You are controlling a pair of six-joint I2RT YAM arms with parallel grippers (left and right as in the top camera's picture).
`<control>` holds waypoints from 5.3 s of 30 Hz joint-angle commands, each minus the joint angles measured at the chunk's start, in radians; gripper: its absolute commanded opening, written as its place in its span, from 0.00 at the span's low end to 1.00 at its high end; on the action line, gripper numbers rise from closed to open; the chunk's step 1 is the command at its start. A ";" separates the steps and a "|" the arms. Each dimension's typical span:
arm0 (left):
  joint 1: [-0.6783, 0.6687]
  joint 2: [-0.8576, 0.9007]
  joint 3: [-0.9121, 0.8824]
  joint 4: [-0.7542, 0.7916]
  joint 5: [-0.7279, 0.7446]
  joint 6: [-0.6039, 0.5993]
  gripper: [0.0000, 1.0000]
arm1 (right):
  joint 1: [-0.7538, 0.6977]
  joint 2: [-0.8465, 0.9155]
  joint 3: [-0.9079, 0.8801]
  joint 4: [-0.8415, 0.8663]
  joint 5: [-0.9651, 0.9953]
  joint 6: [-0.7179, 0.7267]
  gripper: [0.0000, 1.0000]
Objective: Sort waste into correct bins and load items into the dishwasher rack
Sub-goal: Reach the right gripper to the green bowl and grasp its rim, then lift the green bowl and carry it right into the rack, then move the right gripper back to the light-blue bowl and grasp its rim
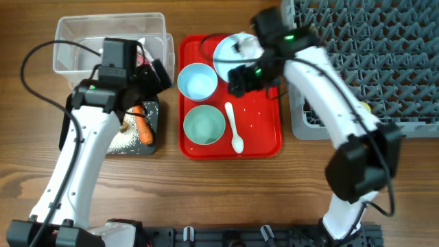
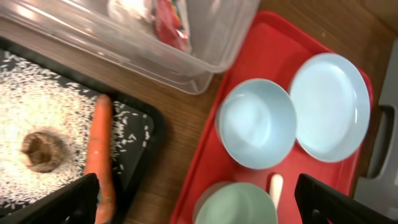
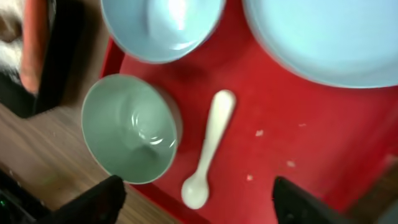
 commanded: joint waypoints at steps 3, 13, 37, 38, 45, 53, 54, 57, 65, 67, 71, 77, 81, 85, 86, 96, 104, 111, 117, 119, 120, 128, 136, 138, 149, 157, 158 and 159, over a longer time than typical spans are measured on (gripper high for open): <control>0.061 -0.013 0.008 0.003 0.013 -0.032 1.00 | 0.065 0.092 0.000 -0.007 0.021 -0.051 0.70; 0.127 -0.008 0.008 0.032 0.016 -0.045 1.00 | 0.106 0.169 -0.011 -0.012 0.022 -0.082 0.52; 0.127 0.008 0.008 0.032 0.016 -0.044 1.00 | 0.106 0.173 -0.166 0.168 0.027 -0.161 0.25; 0.127 0.008 0.008 0.032 0.016 -0.044 1.00 | 0.106 0.173 -0.166 0.170 0.035 -0.158 0.20; 0.127 0.008 0.008 0.032 0.016 -0.044 1.00 | 0.091 0.168 -0.145 0.167 0.086 -0.105 0.04; 0.127 0.008 0.008 0.032 0.016 -0.044 1.00 | 0.008 0.053 0.045 0.059 0.151 -0.021 0.04; 0.127 0.008 0.008 0.032 0.016 -0.044 1.00 | -0.005 0.030 0.074 0.052 0.177 -0.012 0.04; 0.127 0.008 0.008 0.032 0.016 -0.044 1.00 | -0.042 -0.037 0.136 0.053 0.291 0.047 0.04; 0.127 0.008 0.008 0.032 0.016 -0.044 1.00 | -0.179 -0.148 0.173 0.182 0.798 0.195 0.04; 0.127 0.008 0.008 0.031 0.016 -0.044 1.00 | -0.206 -0.142 0.168 0.241 0.910 0.210 0.04; 0.127 0.008 0.008 0.032 0.016 -0.044 1.00 | -0.259 -0.106 0.163 0.401 1.086 0.204 0.04; 0.127 0.008 0.008 0.031 0.016 -0.044 1.00 | -0.303 -0.005 0.163 0.613 1.161 0.052 0.04; 0.127 0.008 0.008 0.031 0.016 -0.044 1.00 | -0.304 0.075 0.163 0.745 1.348 -0.050 0.04; 0.127 0.008 0.008 0.032 0.016 -0.044 1.00 | -0.304 0.150 0.163 0.882 1.419 -0.254 0.04; 0.127 0.008 0.008 0.032 0.016 -0.044 1.00 | -0.304 0.165 0.163 0.899 1.419 -0.279 0.04; 0.127 0.008 0.008 0.031 0.016 -0.044 1.00 | -0.270 0.269 0.163 0.861 1.413 -0.422 0.04; 0.127 0.008 0.008 0.031 0.016 -0.044 1.00 | -0.248 0.299 0.163 0.736 1.403 -0.382 0.04; 0.127 0.008 0.008 0.032 0.016 -0.044 1.00 | -0.248 0.316 0.161 0.728 1.404 -0.359 0.04; 0.127 0.008 0.008 0.032 0.016 -0.044 1.00 | -0.251 0.316 0.161 0.769 1.446 -0.375 0.04; 0.127 0.008 0.008 0.032 0.016 -0.044 1.00 | -0.251 0.316 0.161 0.771 1.444 -0.373 0.04; 0.127 0.008 0.008 0.032 0.016 -0.044 1.00 | -0.251 0.316 0.161 0.771 1.444 -0.372 0.04; 0.127 0.008 0.008 0.032 0.016 -0.044 1.00 | -0.251 0.318 0.156 0.771 1.402 -0.366 0.04; 0.127 0.008 0.008 0.032 0.016 -0.044 1.00 | -0.209 0.318 0.156 0.765 1.402 -0.370 0.18; 0.127 0.008 0.008 0.032 0.016 -0.044 1.00 | -0.193 0.318 0.156 0.765 1.402 -0.370 0.18; 0.127 0.008 0.008 0.032 0.016 -0.044 1.00 | -0.143 0.318 0.156 0.754 1.391 -0.376 0.50; 0.127 0.008 0.008 0.032 0.016 -0.044 1.00 | -0.122 0.318 0.156 0.737 1.391 -0.425 0.77; 0.127 0.008 0.008 0.032 0.016 -0.044 1.00 | -0.117 0.318 0.156 0.737 1.391 -0.425 0.81; 0.127 0.008 0.008 0.032 0.016 -0.044 1.00 | -0.114 0.318 0.156 0.738 1.391 -0.422 0.84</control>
